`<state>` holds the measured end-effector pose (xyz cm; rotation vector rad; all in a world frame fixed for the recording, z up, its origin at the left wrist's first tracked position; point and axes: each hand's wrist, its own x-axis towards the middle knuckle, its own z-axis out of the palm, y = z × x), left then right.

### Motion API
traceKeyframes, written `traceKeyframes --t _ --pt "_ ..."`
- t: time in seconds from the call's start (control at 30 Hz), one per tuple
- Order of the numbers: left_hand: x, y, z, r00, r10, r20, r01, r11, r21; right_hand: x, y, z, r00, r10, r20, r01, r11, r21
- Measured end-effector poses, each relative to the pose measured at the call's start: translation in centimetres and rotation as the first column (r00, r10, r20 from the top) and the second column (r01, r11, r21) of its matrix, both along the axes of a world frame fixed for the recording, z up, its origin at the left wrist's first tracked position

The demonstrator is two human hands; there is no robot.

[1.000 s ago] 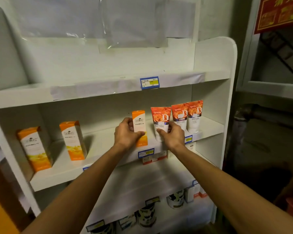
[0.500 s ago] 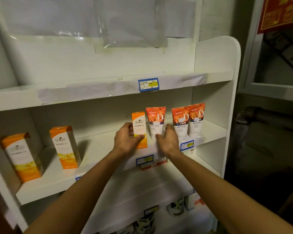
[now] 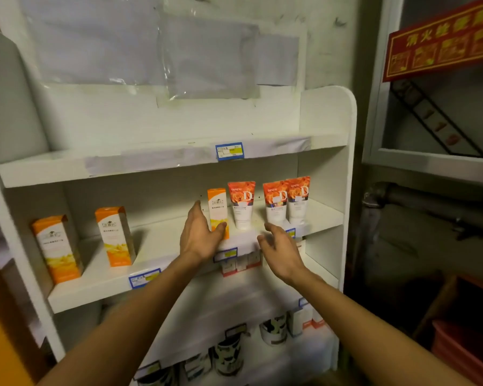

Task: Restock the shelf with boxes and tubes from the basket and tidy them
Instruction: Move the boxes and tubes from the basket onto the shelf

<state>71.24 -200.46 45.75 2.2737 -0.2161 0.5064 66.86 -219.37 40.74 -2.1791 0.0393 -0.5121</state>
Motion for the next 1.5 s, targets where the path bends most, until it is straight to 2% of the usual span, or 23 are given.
traceKeyframes --t 0.1,0.2,0.3,0.4,0.5,0.67,0.87,1.0,1.17,1.33,1.5 --pt "-2.2 -0.5 -1.4 0.996 -0.054 0.073 0.047 0.994 0.094 -2.6 -1.4 -0.8 1.0 -0.006 -0.01 0.006 0.997 -0.079" --pt "-4.5 -1.6 -3.6 0.99 -0.127 0.067 0.107 0.963 0.246 -5.1 -3.1 -2.1 0.999 -0.039 0.001 0.039 0.995 -0.088" --pt "-6.6 -2.9 -7.3 0.975 -0.219 -0.034 0.215 0.898 0.383 -7.4 -5.0 -4.9 0.991 -0.083 -0.105 0.068 0.988 -0.142" --pt "-8.6 -4.0 -11.6 0.952 -0.252 -0.175 0.307 0.785 0.538 -9.8 -6.8 -8.6 0.971 -0.115 -0.208 0.052 0.957 -0.287" --pt "-10.1 -5.4 -15.4 0.919 -0.249 -0.305 0.389 0.696 0.604 -11.7 -8.4 -12.2 0.961 -0.132 -0.242 0.01 0.894 -0.447" --pt "-11.2 -7.6 -21.9 0.877 -0.259 -0.404 0.473 0.61 0.636 -14.0 -10.2 -18.6 0.889 -0.189 -0.417 -0.072 0.841 -0.536" --pt "-10.8 -9.9 -31.1 0.777 -0.249 -0.578 0.614 0.503 0.609 -15.2 -12.1 -28.4 0.784 -0.198 -0.589 -0.125 0.878 -0.462" --pt "-10.4 -10.7 -37.8 0.677 -0.224 -0.702 0.703 0.478 0.526 -15.3 -12.6 -35.6 0.681 -0.209 -0.702 -0.172 0.886 -0.431" --pt "-9.8 -10.6 -45.6 0.583 -0.178 -0.793 0.766 0.446 0.463 -14.9 -13.2 -42.9 0.583 -0.165 -0.795 -0.282 0.877 -0.388" --pt "-9.1 -10.4 -51.6 0.519 -0.119 -0.846 0.809 0.386 0.442 -14.3 -13.1 -47.5 0.56 -0.119 -0.82 -0.413 0.818 -0.401" --pt "-8.0 -11.0 -56.3 0.483 -0.121 -0.867 0.818 0.417 0.397 -13.1 -13.0 -51.5 0.527 -0.082 -0.846 -0.499 0.776 -0.386"
